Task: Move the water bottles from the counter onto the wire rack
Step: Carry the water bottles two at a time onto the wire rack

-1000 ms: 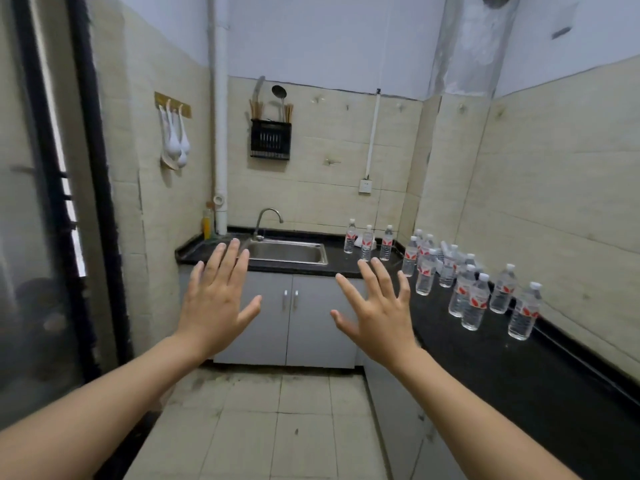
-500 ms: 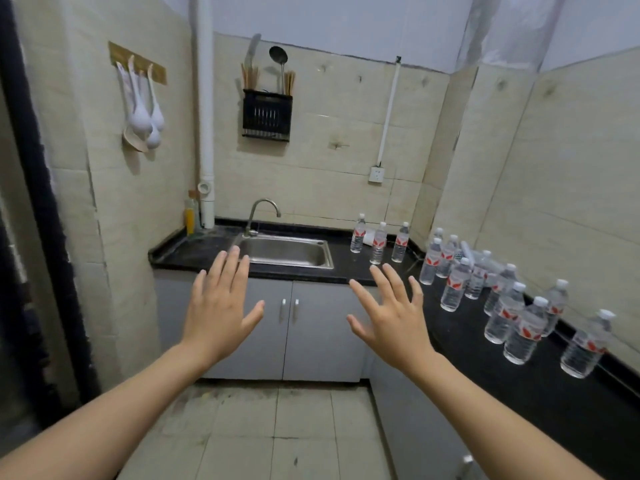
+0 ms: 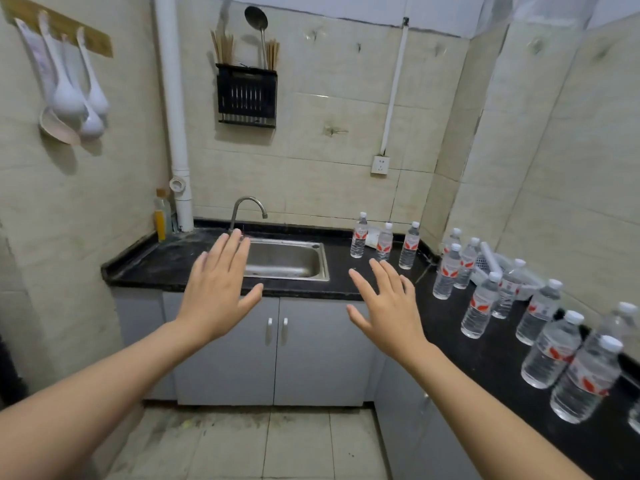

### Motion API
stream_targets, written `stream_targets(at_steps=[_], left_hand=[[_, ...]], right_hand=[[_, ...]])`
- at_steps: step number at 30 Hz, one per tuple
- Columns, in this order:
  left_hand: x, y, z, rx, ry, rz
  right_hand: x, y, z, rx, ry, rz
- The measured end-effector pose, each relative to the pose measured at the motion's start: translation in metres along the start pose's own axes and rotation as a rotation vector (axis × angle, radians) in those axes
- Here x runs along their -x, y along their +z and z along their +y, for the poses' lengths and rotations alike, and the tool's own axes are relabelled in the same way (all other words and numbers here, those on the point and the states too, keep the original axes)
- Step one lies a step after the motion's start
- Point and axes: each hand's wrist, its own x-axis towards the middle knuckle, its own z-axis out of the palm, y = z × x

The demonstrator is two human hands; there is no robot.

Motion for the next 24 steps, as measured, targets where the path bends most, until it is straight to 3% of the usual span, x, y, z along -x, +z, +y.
stream_targets(at_steps=[13, 24], left_hand=[[-0.096, 0.113, -0.051, 0.082, -0.144, -0.124], [-0.258, 0.232, -0.087, 0.266, -0.104, -0.186]], right_hand=[[-0.081, 0.137, 0.029, -0.004, -0.064, -0.041], [-0.194, 0.221, 0.089, 0.124, 0.1, -0.15]])
